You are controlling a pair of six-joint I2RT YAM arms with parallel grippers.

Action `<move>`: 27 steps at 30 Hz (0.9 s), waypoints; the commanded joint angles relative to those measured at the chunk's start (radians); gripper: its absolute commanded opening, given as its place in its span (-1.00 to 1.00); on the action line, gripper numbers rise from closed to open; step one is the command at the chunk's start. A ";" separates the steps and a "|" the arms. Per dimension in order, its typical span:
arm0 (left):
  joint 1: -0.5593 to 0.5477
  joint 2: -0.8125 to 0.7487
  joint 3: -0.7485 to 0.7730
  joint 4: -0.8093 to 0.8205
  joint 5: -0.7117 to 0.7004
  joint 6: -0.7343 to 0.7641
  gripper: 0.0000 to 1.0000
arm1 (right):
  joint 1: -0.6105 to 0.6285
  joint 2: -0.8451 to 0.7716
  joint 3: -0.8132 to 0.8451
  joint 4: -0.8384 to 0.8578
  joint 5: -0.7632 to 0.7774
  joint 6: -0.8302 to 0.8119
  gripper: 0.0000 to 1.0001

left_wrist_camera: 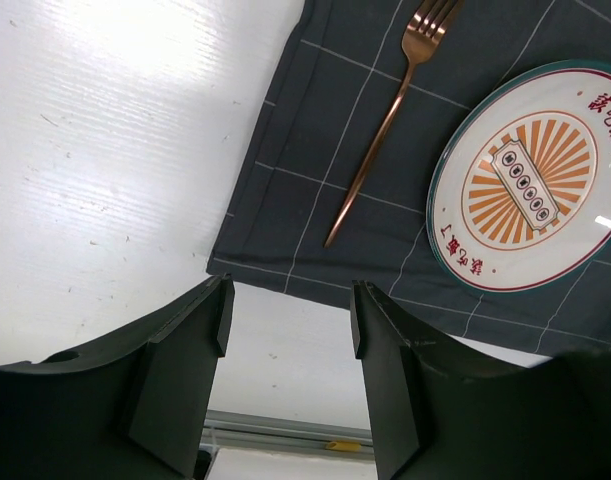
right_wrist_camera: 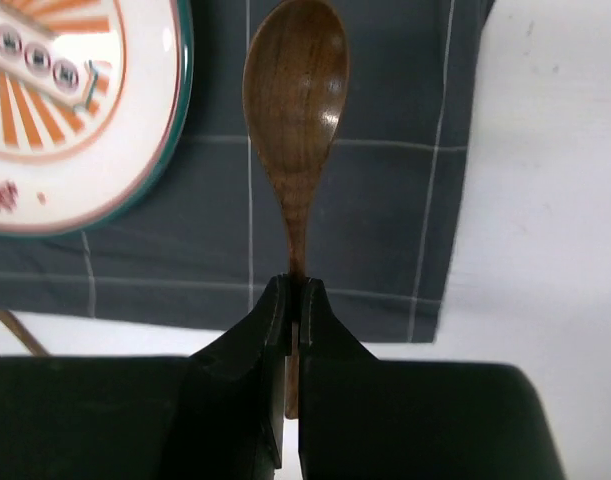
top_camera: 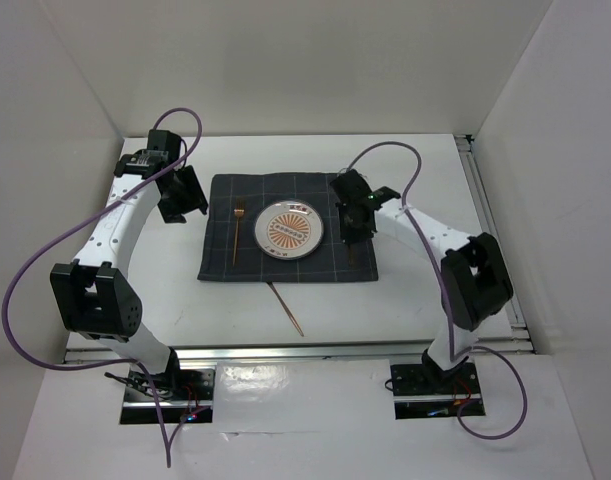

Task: Set the dinner table for one person

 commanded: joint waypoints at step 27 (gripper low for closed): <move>0.010 -0.045 0.017 -0.001 -0.002 0.014 0.34 | 0.015 0.075 0.202 0.021 -0.095 -0.017 0.05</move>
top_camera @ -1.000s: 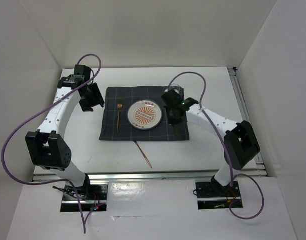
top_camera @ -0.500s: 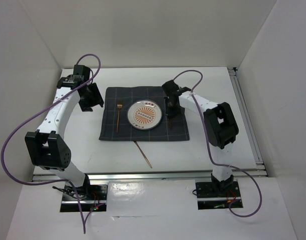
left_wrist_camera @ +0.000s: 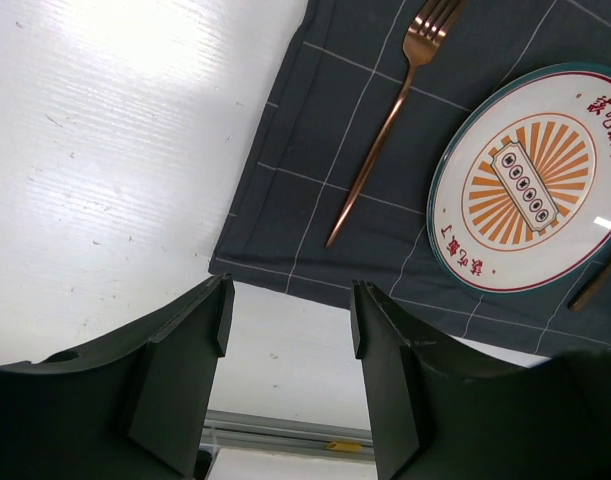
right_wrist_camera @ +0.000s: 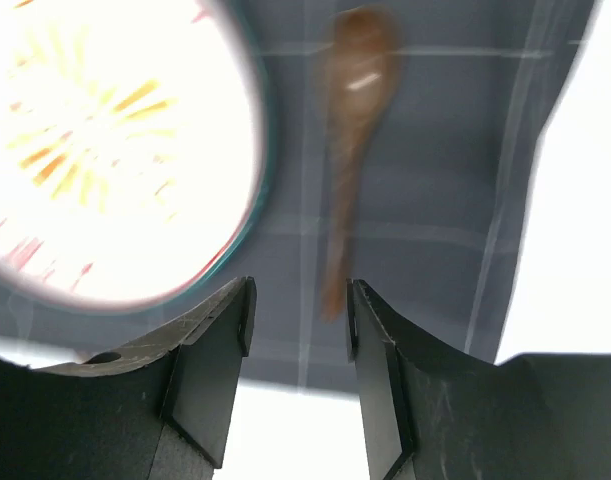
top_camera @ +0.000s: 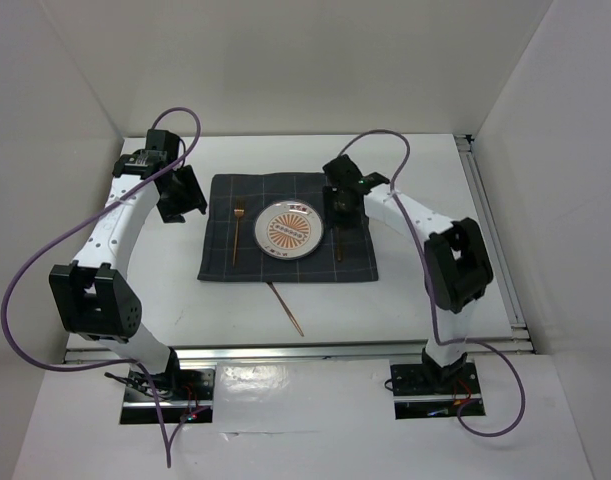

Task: Set the dinner table for one person

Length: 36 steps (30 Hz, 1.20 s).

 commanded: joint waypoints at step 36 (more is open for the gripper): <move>0.024 -0.106 -0.001 -0.010 -0.021 0.013 0.34 | 0.737 -0.040 -0.302 0.162 0.027 -0.305 -1.00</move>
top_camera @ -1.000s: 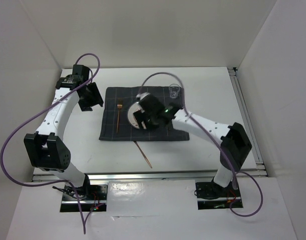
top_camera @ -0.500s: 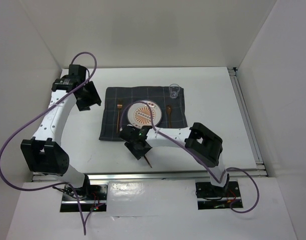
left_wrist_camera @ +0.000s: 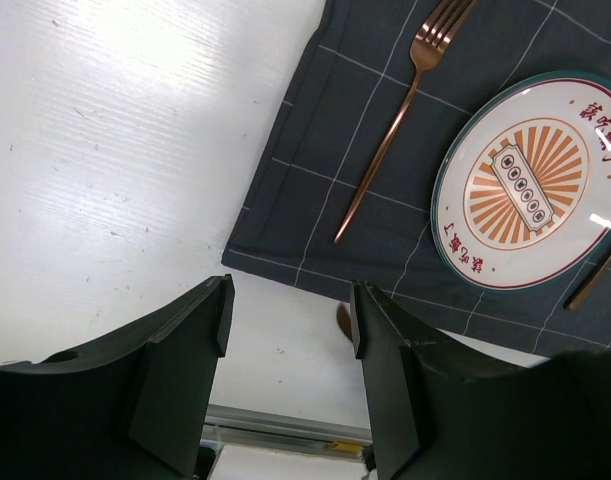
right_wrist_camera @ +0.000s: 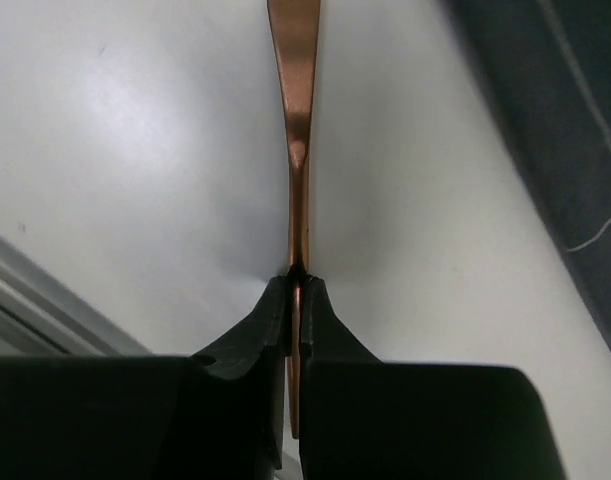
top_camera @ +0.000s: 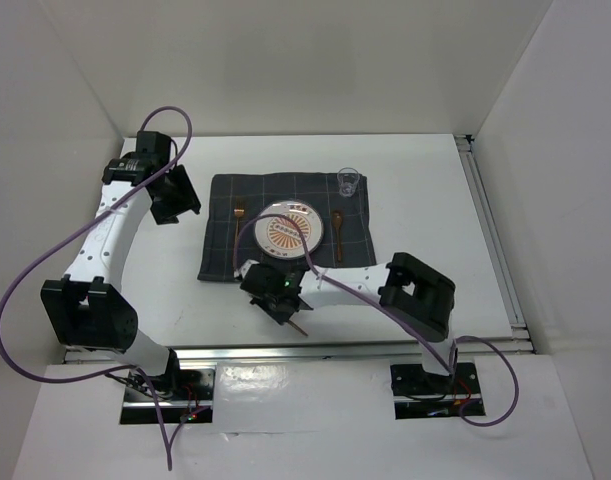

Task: Set the dinner table for one person

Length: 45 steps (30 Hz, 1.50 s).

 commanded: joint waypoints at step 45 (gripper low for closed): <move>0.005 0.014 0.050 0.003 0.043 0.031 0.36 | -0.733 -0.028 0.131 0.012 0.027 0.098 -1.00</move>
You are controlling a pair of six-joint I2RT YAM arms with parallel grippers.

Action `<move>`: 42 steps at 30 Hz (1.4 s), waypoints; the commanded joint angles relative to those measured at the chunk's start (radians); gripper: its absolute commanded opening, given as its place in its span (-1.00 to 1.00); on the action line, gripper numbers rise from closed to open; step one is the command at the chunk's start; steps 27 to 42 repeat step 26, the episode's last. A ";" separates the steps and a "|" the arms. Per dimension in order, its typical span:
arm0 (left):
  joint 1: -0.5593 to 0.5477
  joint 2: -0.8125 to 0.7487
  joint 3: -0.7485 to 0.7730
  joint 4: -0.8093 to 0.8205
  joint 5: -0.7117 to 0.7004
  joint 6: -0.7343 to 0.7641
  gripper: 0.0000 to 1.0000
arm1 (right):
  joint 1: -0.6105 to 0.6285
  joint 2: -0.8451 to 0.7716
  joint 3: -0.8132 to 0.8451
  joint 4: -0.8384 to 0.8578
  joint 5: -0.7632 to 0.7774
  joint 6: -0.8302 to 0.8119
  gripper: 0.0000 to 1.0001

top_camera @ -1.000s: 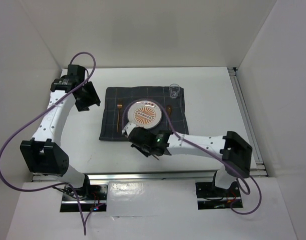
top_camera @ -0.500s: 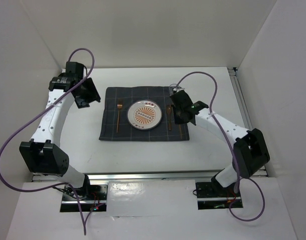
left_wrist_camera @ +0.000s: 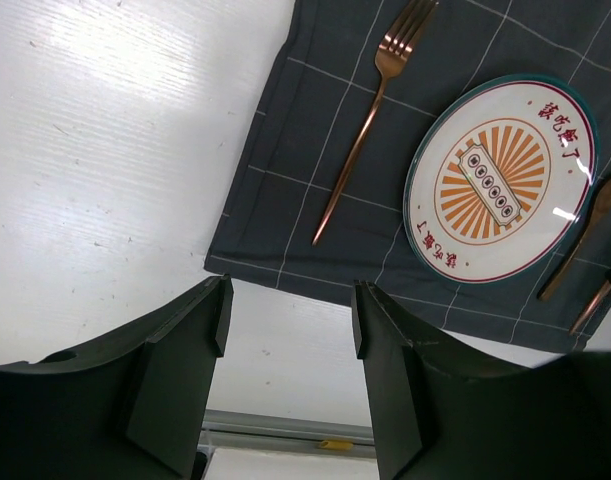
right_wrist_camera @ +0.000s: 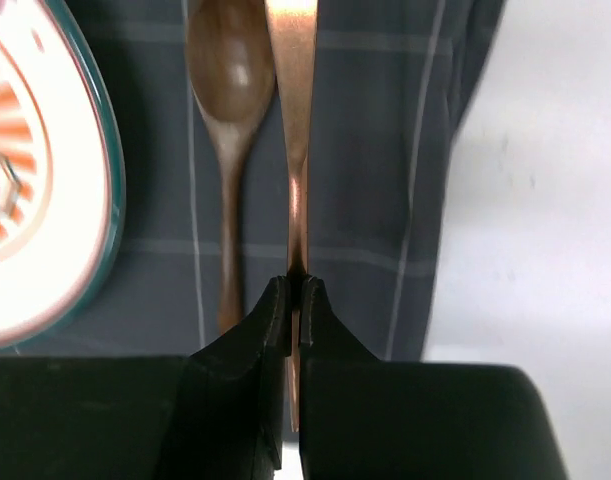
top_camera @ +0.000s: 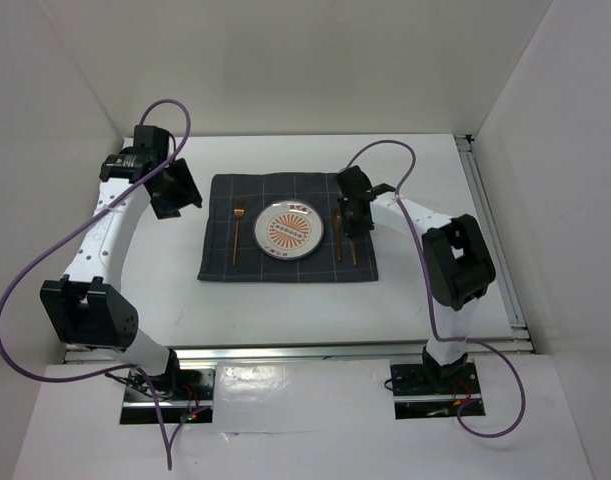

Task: Set the dinner table for one person

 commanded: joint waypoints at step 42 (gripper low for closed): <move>0.005 0.007 0.006 0.021 0.023 0.033 0.36 | -0.211 -0.522 -0.049 -0.210 0.153 0.221 0.96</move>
